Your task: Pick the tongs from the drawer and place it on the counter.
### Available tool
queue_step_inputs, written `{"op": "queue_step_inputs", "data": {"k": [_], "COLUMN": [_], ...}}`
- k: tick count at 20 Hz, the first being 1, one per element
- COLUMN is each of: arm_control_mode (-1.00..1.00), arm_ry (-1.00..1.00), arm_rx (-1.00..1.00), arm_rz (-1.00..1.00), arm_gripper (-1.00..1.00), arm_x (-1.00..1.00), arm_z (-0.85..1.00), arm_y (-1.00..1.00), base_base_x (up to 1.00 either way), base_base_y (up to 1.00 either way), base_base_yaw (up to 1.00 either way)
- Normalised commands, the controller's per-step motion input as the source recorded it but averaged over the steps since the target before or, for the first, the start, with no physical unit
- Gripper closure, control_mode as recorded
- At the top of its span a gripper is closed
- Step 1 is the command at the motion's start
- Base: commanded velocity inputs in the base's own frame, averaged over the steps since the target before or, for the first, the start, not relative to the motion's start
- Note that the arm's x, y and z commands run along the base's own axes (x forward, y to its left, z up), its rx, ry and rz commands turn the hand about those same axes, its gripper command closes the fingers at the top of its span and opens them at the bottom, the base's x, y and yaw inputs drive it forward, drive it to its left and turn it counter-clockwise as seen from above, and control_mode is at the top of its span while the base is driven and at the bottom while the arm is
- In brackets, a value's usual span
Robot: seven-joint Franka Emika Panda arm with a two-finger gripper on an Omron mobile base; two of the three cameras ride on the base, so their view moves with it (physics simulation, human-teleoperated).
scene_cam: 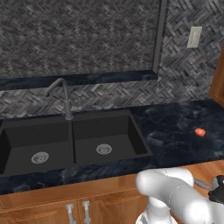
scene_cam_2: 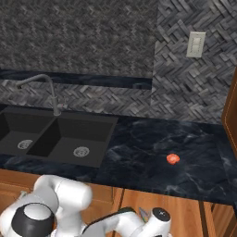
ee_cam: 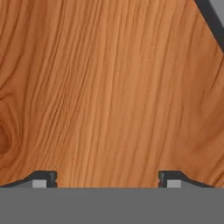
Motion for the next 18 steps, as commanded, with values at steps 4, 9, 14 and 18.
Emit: {"op": "queue_step_inputs", "data": {"k": [4, 9, 14, 18], "arm_control_mode": [-1.0, -1.0, -1.0, -1.0], "arm_ry": [0.0, 0.06, 0.11, 0.01], "arm_rx": [0.08, 0.04, 0.0, -0.01], "arm_rz": [0.03, 0.06, 0.08, 0.11], "arm_gripper": [-1.0, -1.0, -1.0, -1.0], "arm_x": [0.35, 0.59, 0.64, 0.51], "arm_z": [0.98, 0.89, 0.37, 0.0], "arm_y": [0.0, -0.22, -0.39, -0.49], "base_base_x": [0.0, 0.0, 0.0, 0.0], "base_base_y": [0.0, 0.0, 0.0, 0.0], "base_base_yaw": [0.0, 0.0, 0.0, 0.0]}}
